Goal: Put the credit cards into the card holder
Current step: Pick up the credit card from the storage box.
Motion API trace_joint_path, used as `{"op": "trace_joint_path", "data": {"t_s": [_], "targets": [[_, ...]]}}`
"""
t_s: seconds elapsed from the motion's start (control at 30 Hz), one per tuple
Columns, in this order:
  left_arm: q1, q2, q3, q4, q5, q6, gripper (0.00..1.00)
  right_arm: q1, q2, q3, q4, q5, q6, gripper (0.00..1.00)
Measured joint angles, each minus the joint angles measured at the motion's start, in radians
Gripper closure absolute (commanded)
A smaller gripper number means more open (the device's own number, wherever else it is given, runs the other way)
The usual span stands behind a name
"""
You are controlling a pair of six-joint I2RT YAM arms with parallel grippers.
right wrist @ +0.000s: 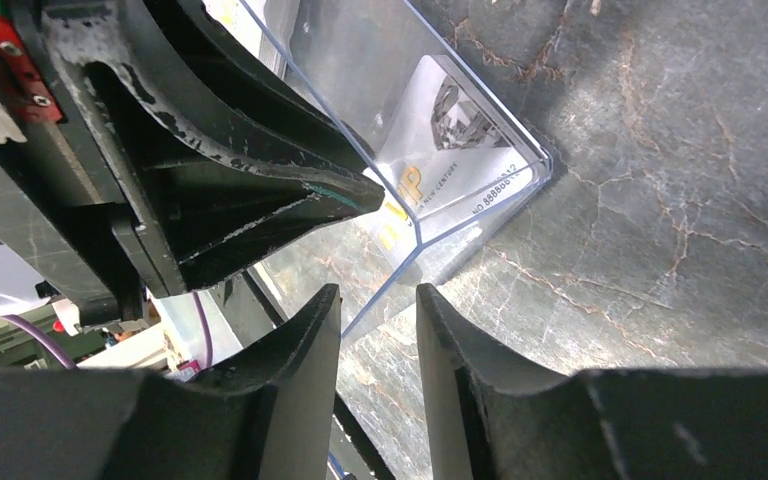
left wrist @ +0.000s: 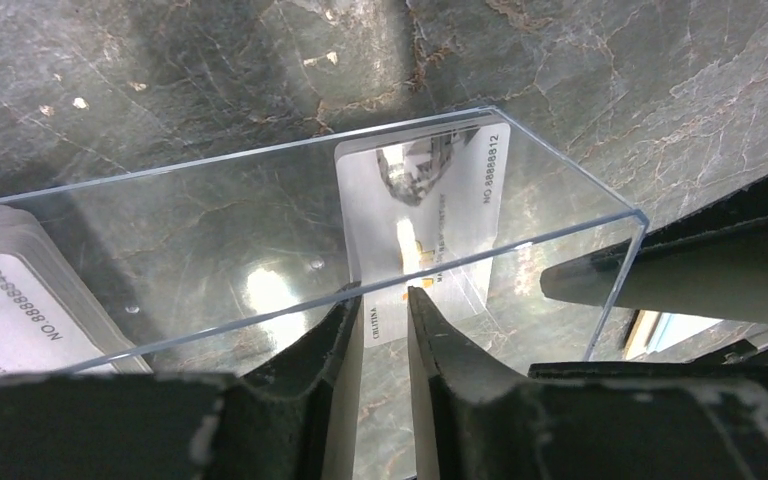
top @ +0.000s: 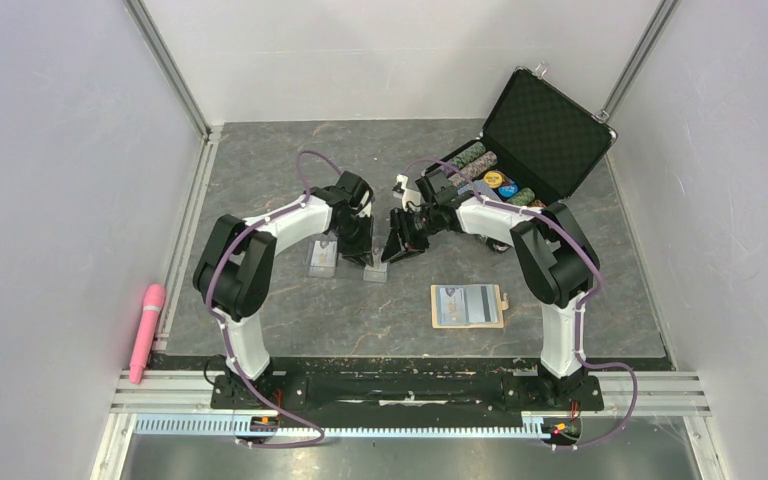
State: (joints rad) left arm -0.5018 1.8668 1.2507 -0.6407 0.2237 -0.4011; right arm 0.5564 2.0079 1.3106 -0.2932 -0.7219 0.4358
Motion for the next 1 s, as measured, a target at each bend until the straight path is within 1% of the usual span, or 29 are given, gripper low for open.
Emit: {"op": "trace_joint_path", "data": {"t_s": [0.07,0.1,0.13,0.2,0.23,0.3,0.4,0.47,0.57,0.67,0.83,1.0], "targets": [[-0.001,0.001,0.002,-0.002,-0.003,0.0,0.72,0.0,0.0,-0.001,0.0,0.0,0.0,0.66],[-0.001,0.003,0.002,-0.003,-0.004,0.0,0.69,-0.001,0.0,-0.002,0.0,0.0,0.0,0.66],[-0.002,0.005,0.003,-0.005,-0.005,0.0,0.65,-0.001,0.0,-0.002,0.001,0.0,0.0,0.67],[-0.004,0.006,0.004,-0.01,-0.009,0.0,0.62,-0.001,0.0,-0.002,0.001,0.0,0.001,0.67],[-0.006,0.006,0.008,-0.016,-0.013,0.0,0.62,-0.001,0.0,-0.003,0.001,0.0,0.001,0.67],[-0.011,0.007,0.013,-0.019,-0.023,0.0,0.67,-0.002,0.0,-0.003,0.002,-0.001,0.001,0.67],[-0.017,0.017,0.023,-0.022,-0.03,0.0,0.7,-0.002,0.0,-0.004,0.003,-0.002,0.002,0.67],[-0.019,0.025,0.034,-0.029,-0.031,0.0,0.69,-0.002,0.0,-0.004,0.003,-0.003,0.002,0.68],[-0.024,0.027,0.039,-0.034,-0.037,0.0,0.6,-0.002,0.0,-0.004,0.004,-0.003,0.002,0.68],[-0.029,0.027,0.04,-0.03,-0.034,0.0,0.57,-0.002,0.0,-0.006,0.006,-0.004,0.002,0.68],[-0.033,0.016,0.041,-0.025,-0.031,-0.001,0.56,-0.003,0.0,-0.006,0.007,-0.005,0.002,0.68],[-0.033,-0.002,0.051,-0.027,-0.039,-0.001,0.6,-0.003,0.0,-0.01,0.011,-0.007,0.002,0.68]]}}
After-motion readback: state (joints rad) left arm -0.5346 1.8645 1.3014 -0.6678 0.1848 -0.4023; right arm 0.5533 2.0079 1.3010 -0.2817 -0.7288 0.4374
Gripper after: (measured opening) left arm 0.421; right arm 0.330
